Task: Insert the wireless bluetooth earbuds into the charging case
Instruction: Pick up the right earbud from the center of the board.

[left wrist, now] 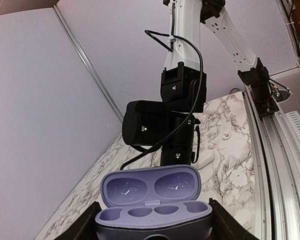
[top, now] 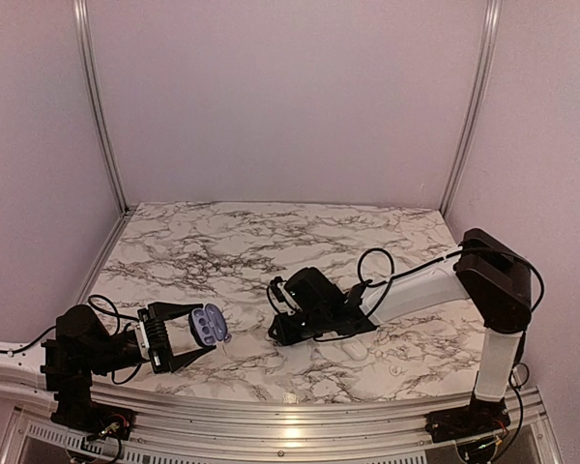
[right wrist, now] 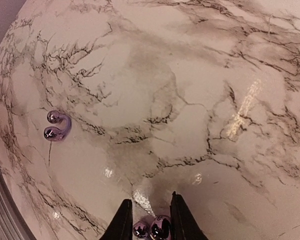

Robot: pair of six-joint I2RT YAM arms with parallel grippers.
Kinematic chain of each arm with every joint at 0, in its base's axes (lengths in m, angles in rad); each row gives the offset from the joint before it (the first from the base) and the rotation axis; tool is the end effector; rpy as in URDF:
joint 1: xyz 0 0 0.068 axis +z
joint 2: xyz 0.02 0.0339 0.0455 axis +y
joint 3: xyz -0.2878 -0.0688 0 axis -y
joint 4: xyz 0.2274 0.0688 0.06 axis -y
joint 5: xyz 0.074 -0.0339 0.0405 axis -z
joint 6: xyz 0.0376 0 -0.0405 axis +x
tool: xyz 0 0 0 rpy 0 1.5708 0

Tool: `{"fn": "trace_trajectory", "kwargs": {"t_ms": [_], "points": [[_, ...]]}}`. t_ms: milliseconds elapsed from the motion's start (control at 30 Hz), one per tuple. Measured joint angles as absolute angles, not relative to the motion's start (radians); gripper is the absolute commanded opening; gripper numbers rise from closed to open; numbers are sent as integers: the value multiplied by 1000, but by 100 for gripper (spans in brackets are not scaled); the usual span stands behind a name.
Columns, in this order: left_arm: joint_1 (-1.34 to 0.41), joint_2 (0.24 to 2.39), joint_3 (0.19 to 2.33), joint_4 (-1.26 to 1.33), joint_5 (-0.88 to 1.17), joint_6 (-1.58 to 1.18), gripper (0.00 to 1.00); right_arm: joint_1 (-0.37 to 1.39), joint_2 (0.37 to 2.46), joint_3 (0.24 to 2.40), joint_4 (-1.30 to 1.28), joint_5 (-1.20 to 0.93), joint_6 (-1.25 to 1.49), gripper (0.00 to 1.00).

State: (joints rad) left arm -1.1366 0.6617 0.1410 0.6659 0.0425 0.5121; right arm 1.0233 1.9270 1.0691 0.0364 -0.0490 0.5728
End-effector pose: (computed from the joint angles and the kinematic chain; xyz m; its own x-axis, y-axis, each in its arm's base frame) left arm 0.0534 -0.1190 0.2454 0.5059 0.0728 -0.8595 0.7757 0.3975 0.4902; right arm 0.2017 0.3343 0.1688 -0.7919 -0.2590 -0.5530 -0.5247 0.7518 0.3993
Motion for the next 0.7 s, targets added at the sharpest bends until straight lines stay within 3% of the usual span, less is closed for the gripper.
{"fn": "trace_trajectory", "kwargs": {"t_ms": [200,333,400,567,700], "points": [[-1137,670,141,666,42,512,37,1023,1922,1069,-5,-39,537,42],[-1137,674,141,665,42,512,37,1026,1878,1065,-65,4,508,49],[-1137,674,141,665,41,512,37,1032,1839,1058,-84,19,500,46],[-1137,674,141,665,41,512,37,1055,1812,1056,-99,48,508,27],[-1137,673,141,665,41,512,37,1072,1843,1056,-112,55,530,28]]}}
